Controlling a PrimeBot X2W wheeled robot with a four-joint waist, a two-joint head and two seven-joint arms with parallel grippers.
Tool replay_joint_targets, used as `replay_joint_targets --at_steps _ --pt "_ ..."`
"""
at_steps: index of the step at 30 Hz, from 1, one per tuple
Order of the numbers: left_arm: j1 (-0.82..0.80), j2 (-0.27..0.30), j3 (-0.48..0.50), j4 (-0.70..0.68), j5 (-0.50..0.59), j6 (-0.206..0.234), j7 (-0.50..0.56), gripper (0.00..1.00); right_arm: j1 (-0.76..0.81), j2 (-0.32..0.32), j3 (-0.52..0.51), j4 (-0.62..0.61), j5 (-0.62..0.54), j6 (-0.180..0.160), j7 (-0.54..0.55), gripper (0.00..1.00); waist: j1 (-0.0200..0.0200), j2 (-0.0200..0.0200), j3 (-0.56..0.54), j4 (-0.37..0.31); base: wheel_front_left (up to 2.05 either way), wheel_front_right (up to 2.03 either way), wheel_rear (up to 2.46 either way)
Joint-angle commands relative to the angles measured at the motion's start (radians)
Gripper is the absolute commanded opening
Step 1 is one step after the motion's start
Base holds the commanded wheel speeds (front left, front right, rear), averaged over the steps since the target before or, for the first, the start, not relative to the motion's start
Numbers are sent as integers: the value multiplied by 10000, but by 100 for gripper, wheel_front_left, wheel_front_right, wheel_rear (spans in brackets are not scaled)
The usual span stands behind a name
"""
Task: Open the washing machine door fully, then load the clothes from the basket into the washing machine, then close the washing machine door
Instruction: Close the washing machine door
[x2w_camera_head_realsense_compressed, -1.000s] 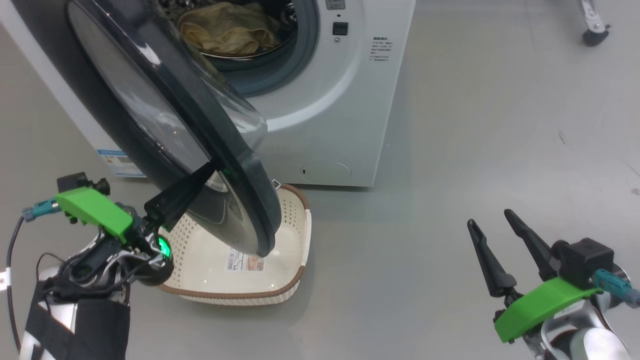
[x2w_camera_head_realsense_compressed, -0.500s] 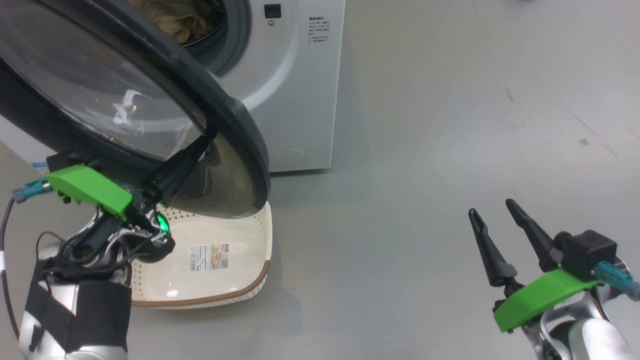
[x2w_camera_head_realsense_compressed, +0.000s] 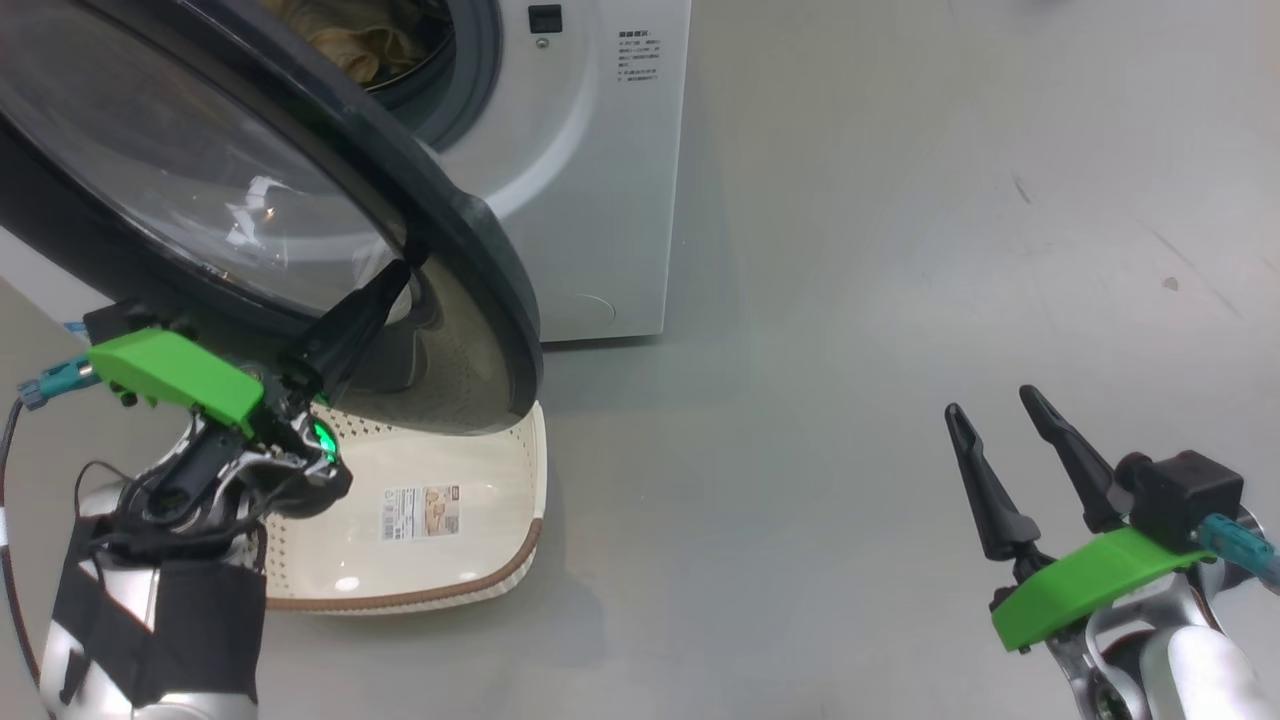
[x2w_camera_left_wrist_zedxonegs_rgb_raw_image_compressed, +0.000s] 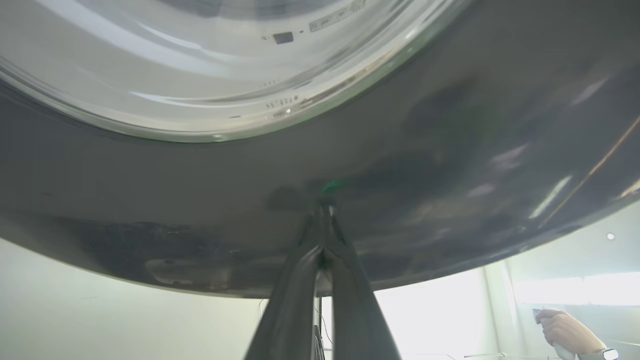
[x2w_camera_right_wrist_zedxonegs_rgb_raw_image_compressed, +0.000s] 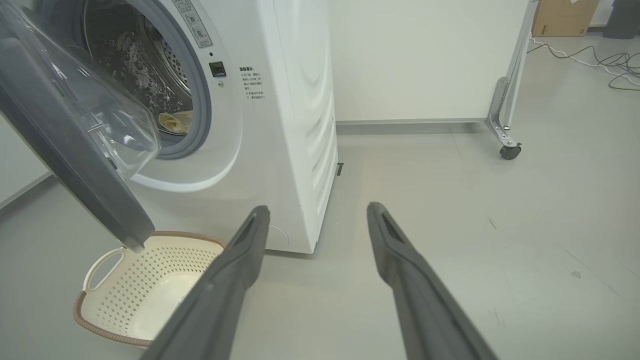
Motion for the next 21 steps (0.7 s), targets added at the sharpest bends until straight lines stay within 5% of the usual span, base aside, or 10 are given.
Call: replay_joint_targets --at_steps 1,10,11,12,13,14,21 --pt "-238 257 277 -484 69 -71 -48 0 -431 -2 132 -307 19 2 -129 100 -1 0 -14 47 0 0 0" --pt "653 497 -55 -1600 1717 -71 -2545 3 -342 6 -178 -327 -107 2 -160 100 -1 0 -226 532 0 0 0" --pt "768 582 -198 -1651 2016 -71 -2883 29 -330 6 -211 -336 -119 2 -154 100 -1 0 -259 584 0 0 0" --pt "891 677 -316 -1672 2326 -71 -3266 45 -320 6 -230 -345 -131 2 -154 100 -1 0 -308 628 0 0 0" --pt "1002 777 -422 -1666 2643 -71 -3658 84 -304 7 -250 -351 -141 2 -150 100 -1 0 -357 673 0 0 0" --pt "1112 847 -536 -1654 2895 -71 -4015 100 -286 7 -267 -355 -143 2 -145 100 -1 0 -409 717 0 0 0" --pt "1826 1461 -1189 -1330 5459 124 -6416 100 -88 4 -355 -387 -217 2 -65 100 -1 0 -822 1015 0 0 0"
